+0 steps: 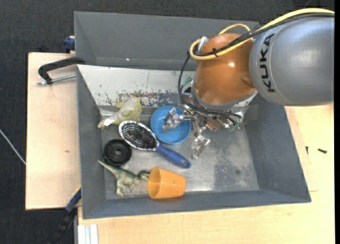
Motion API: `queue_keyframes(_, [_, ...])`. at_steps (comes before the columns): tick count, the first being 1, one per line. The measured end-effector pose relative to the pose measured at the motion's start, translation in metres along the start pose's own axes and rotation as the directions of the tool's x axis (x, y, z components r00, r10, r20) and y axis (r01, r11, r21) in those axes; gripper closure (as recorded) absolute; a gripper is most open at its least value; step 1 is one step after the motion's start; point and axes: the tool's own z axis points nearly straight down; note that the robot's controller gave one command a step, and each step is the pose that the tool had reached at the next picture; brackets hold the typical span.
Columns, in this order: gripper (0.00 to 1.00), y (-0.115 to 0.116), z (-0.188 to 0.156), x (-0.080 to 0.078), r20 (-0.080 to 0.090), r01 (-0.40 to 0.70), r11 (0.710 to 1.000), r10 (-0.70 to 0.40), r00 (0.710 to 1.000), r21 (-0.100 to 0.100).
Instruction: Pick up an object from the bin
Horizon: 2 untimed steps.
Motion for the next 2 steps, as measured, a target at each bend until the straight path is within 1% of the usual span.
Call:
queue_keyframes(1, [0.0,-0.0025,0.0534,-0.0046,0.001,0.101,0.995,-0.101,0.995,0.011])
queue_keyframes(2, [1.0,-0.0079,0.0508,-0.0013,-0.007,0.098,0.995,-0.098,0.995,0.018])
